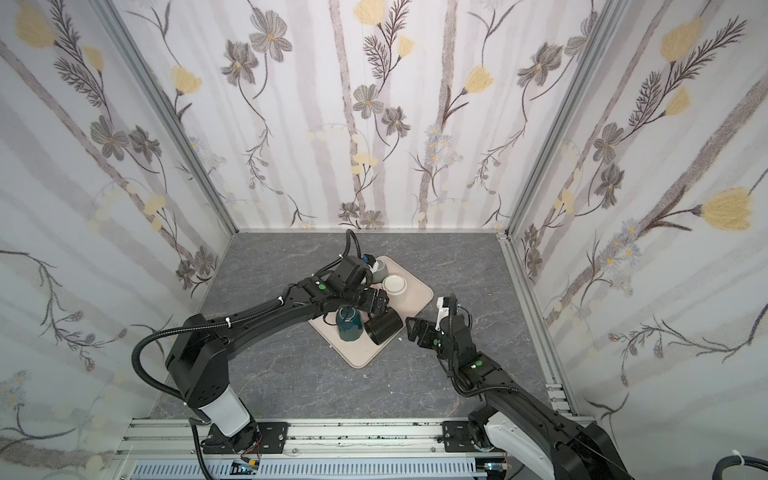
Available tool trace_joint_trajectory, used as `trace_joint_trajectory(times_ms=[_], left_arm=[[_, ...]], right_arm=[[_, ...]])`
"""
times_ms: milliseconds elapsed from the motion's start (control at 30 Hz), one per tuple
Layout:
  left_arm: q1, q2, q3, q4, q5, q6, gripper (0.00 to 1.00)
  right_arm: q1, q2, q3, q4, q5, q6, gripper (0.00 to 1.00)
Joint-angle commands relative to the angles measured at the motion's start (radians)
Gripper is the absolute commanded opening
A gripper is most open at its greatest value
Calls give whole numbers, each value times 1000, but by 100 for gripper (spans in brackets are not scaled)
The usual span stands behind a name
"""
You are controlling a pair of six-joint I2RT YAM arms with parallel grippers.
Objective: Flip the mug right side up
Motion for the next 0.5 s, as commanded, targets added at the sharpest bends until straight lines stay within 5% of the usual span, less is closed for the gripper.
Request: trace_joint_trajectory(times_ms=[0, 467], left_arm=[[-18, 26, 27, -33, 10, 8, 87], [-78, 157, 157, -170, -90, 17, 79]], right_arm=[[-3, -34, -18, -9, 54, -7, 93], [-8, -91, -46, -41, 94, -17, 93]])
